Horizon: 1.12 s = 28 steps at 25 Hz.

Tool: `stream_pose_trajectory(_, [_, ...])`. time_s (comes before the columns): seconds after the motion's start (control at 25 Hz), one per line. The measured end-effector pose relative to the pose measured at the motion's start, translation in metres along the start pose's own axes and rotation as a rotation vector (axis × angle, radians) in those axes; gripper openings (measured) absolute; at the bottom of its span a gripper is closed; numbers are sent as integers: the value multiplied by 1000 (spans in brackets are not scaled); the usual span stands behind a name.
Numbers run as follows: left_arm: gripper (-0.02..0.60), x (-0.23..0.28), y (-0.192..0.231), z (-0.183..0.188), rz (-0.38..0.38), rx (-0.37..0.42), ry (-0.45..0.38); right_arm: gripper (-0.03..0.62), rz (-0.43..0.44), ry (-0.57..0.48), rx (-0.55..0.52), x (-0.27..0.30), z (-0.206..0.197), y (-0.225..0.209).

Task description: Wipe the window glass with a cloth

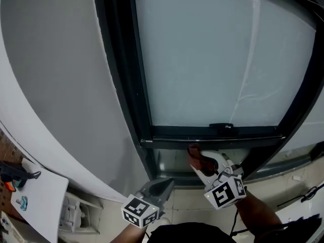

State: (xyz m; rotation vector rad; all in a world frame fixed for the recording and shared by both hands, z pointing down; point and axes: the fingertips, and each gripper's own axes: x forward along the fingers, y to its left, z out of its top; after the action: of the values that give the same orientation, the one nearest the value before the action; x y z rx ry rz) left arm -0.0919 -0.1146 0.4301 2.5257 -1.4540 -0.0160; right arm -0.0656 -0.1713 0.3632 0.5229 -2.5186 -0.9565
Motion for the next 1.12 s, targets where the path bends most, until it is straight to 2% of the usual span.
stream_pose_trajectory(0.2, [17,-6,39,7,-41,-27,-5,84,-155,48,-217,72,44,-47])
stream_pose_trajectory(0.36, [17,-12,42,3,-94,-11,19,84,-235,69,-319,111,72,-86])
stream_pose_trajectory(0.56, [17,-11,46,-14,-121,-25,42,84,-324,84,-450,146,97,-146])
stream_pose_trajectory(0.88, [17,-7,68,-4,-41,-78,-32,84,-428,108,-615,196,130,-210])
stream_pose_trajectory(1.12, [17,-2,73,4,-16,-60,-31,84,-460,85,-638,213,137,-226])
